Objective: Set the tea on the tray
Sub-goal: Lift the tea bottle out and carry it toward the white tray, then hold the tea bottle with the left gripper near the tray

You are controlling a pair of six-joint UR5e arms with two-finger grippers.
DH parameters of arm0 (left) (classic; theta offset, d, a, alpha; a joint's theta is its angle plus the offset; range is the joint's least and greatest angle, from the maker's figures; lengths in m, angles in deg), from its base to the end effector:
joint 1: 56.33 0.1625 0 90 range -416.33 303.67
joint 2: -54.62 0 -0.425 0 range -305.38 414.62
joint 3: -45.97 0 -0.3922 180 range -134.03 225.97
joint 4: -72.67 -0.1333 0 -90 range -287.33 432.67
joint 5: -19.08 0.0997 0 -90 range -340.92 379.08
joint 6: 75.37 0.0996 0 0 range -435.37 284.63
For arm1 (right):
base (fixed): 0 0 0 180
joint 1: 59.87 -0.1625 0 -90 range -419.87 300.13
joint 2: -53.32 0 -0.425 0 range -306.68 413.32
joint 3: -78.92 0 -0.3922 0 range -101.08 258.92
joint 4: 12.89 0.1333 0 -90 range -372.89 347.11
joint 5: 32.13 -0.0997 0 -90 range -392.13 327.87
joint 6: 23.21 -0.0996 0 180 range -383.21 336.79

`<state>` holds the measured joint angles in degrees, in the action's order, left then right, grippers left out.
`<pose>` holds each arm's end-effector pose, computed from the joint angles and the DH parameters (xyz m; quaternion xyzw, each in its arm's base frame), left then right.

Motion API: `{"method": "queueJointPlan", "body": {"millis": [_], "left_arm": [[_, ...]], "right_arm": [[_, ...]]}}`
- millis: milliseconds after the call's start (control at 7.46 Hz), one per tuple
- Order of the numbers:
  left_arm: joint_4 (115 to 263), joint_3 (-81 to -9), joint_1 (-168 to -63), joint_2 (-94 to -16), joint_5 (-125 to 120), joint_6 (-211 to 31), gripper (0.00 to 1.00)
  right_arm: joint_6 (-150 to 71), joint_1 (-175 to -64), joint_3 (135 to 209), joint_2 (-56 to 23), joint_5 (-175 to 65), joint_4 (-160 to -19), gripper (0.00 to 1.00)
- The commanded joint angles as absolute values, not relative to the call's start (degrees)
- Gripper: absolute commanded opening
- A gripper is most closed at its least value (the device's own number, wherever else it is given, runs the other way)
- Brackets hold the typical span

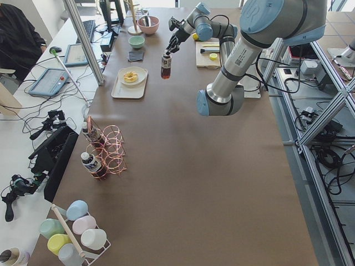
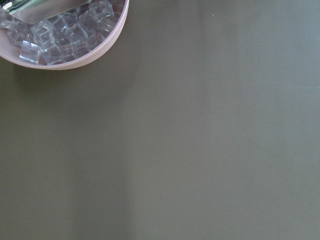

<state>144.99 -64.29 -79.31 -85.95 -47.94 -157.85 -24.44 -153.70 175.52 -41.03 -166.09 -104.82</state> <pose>0.4762 -0.3890 0.0372 0.2872 0.3761 -0.2062 0.8565 0.0947 -0.4544 0.6420 0.0111 -0.3741 0.0399 0.9265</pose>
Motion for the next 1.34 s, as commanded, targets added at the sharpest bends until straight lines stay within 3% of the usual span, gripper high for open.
{"method": "queueJointPlan", "body": {"millis": [0, 1207], "left_arm": [[145.00, -59.87, -77.42, -87.93, -44.99, -158.16, 0.00], [145.26, -55.55, -77.42, -89.70, -45.69, -156.32, 0.00]], "right_arm": [[-24.44, -153.73, 175.60, -41.51, -166.16, -104.82, 1.00], [-24.44, -154.00, 175.69, -41.86, -166.16, -104.82, 1.00]]}}
